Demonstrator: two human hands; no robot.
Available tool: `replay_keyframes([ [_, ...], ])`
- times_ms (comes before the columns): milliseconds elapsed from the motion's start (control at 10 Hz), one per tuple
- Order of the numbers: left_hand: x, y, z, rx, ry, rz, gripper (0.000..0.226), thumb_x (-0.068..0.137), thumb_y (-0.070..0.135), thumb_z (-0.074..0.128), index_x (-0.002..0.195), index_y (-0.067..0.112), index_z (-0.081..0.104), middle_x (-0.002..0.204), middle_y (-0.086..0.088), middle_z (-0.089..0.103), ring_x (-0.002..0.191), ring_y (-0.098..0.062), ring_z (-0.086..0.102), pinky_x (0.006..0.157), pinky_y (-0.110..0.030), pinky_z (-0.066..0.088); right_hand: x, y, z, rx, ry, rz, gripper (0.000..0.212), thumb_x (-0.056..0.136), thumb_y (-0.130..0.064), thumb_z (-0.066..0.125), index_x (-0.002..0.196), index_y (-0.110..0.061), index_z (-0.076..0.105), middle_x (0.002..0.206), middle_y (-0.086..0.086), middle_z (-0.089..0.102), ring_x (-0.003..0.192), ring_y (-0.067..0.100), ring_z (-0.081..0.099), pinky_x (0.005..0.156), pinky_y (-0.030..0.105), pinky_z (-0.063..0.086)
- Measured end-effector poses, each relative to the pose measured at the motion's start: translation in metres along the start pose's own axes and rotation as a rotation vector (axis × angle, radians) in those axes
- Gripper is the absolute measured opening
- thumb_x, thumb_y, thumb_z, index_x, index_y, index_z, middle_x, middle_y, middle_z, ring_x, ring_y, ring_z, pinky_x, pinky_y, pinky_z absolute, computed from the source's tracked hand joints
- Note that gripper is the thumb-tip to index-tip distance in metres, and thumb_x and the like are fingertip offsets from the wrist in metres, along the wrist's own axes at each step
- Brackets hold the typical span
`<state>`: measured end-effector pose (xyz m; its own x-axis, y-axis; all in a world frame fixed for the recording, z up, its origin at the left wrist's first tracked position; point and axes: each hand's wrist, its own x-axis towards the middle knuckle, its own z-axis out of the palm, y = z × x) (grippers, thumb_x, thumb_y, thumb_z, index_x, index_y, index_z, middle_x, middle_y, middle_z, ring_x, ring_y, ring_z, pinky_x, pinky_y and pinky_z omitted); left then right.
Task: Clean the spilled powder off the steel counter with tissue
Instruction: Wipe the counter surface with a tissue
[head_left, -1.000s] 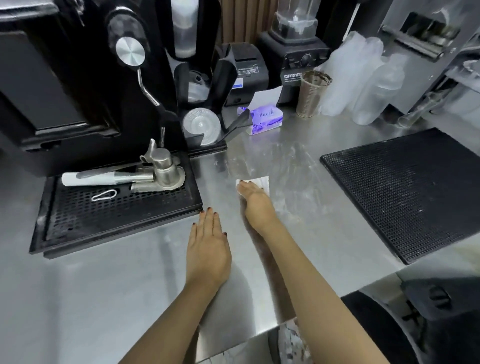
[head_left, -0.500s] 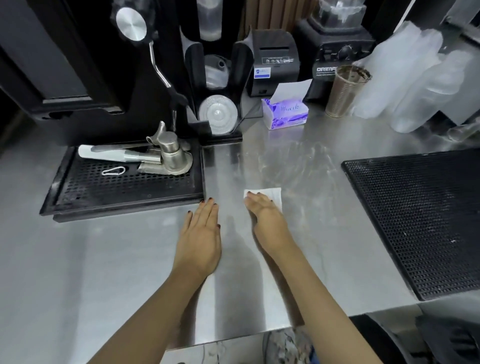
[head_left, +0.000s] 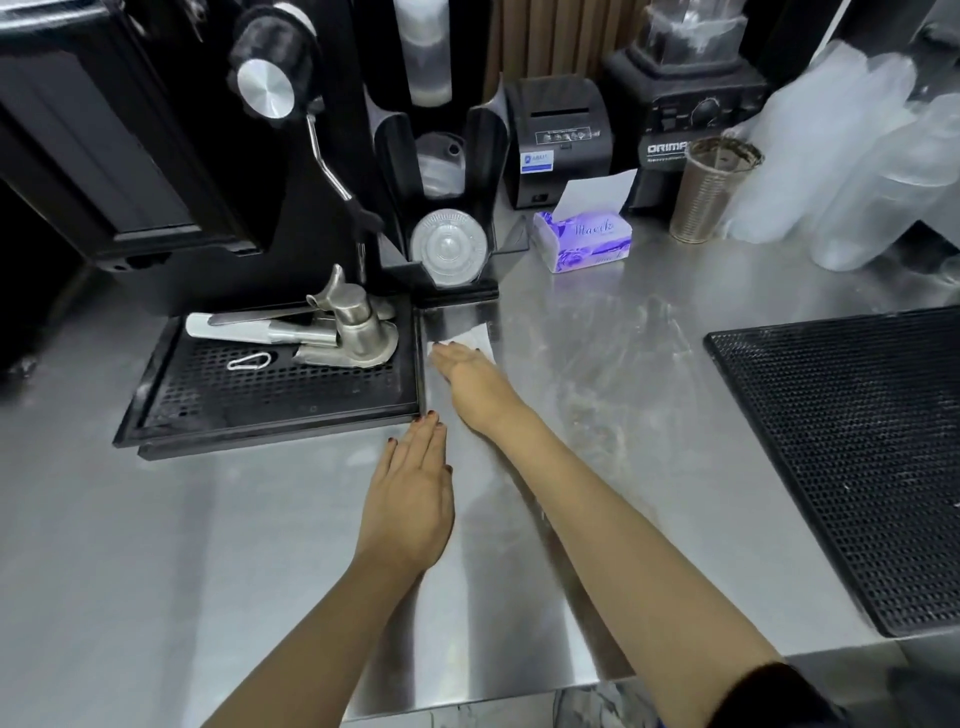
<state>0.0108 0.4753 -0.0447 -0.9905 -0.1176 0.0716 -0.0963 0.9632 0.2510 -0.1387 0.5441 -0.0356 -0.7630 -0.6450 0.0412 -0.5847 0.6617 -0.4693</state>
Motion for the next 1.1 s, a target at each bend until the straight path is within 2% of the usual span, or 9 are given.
replay_keyframes([
  [200,0.0,0.0,0.0,0.006,-0.009,-0.002,0.074,0.081,0.04,-0.004,0.145,0.013,0.022,0.154,0.001,0.017,0.142,-0.014,0.016,0.113,-0.026,0.001,0.032,0.025,-0.005,-0.023,0.202,0.34,0.034,0.088,-0.001,0.043,0.121,0.004,0.049,0.122,0.019,0.055,0.114,0.03,0.05,0.097,0.036,0.035],
  [300,0.0,-0.001,0.0,0.019,-0.014,-0.007,0.074,0.082,0.043,-0.003,0.144,0.013,0.024,0.154,0.001,0.019,0.141,-0.015,0.018,0.113,-0.027,0.003,0.009,0.037,-0.014,-0.075,0.327,0.564,0.047,0.084,-0.006,0.055,0.128,0.007,0.043,0.129,0.019,0.05,0.122,0.027,0.045,0.102,0.033,0.034],
  [400,0.001,-0.001,0.0,0.03,0.005,-0.004,0.07,0.085,0.041,0.003,0.141,0.01,0.033,0.151,-0.003,0.029,0.139,-0.019,0.027,0.112,-0.03,0.01,-0.03,0.053,-0.016,-0.001,0.297,0.741,0.049,0.09,0.0,0.038,0.138,0.003,0.028,0.145,0.015,0.032,0.134,0.026,0.026,0.107,0.037,0.021],
  [500,0.002,-0.001,-0.001,0.032,0.004,0.012,0.072,0.084,0.041,0.001,0.141,0.01,0.031,0.151,-0.003,0.027,0.139,-0.019,0.025,0.113,-0.03,0.01,-0.062,0.048,-0.028,0.027,0.398,0.829,0.04,0.09,0.003,0.036,0.13,0.008,0.036,0.139,0.023,0.037,0.13,0.031,0.031,0.106,0.041,0.025],
  [700,0.0,-0.001,-0.002,0.034,-0.009,0.006,0.067,0.086,0.038,0.008,0.136,0.007,0.04,0.146,-0.007,0.038,0.134,-0.024,0.035,0.111,-0.035,0.024,-0.051,0.013,-0.003,0.107,0.194,0.37,0.042,0.086,0.008,0.034,0.126,0.002,0.045,0.13,0.019,0.048,0.122,0.03,0.044,0.102,0.032,0.031],
  [800,-0.002,0.005,-0.003,0.061,0.077,0.083,0.044,0.086,0.025,0.029,0.104,0.005,0.064,0.114,-0.01,0.063,0.103,-0.028,0.058,0.091,-0.034,0.044,-0.065,0.035,-0.011,0.229,0.328,0.453,0.046,0.087,0.01,0.034,0.132,0.001,0.041,0.138,0.018,0.044,0.13,0.027,0.037,0.11,0.03,0.021],
  [900,0.018,0.016,-0.001,0.011,0.136,0.174,0.031,0.083,0.016,0.037,0.094,0.005,0.064,0.106,-0.01,0.064,0.097,-0.024,0.052,0.087,-0.03,0.036,-0.083,0.053,-0.036,0.52,0.542,0.495,0.057,0.079,0.023,0.034,0.129,-0.001,0.048,0.135,0.014,0.047,0.132,0.027,0.036,0.112,0.029,0.025],
  [1000,0.06,0.027,0.005,0.017,0.078,0.145,0.037,0.09,0.016,0.035,0.119,0.001,0.054,0.13,-0.016,0.052,0.12,-0.03,0.047,0.107,-0.035,0.032,-0.096,0.064,-0.073,0.614,0.708,0.438,0.07,0.068,0.032,0.028,0.126,0.0,0.051,0.126,0.0,0.046,0.128,0.01,0.031,0.104,0.002,0.019],
  [1100,0.087,0.028,0.013,0.006,-0.004,0.017,0.05,0.097,0.022,0.028,0.142,0.002,0.022,0.153,-0.013,0.018,0.143,-0.024,0.012,0.118,-0.034,0.008,-0.094,0.087,-0.102,0.534,0.813,0.426,0.076,0.064,0.031,0.023,0.126,-0.001,0.052,0.135,0.01,0.048,0.135,0.019,0.031,0.113,0.018,0.018],
])
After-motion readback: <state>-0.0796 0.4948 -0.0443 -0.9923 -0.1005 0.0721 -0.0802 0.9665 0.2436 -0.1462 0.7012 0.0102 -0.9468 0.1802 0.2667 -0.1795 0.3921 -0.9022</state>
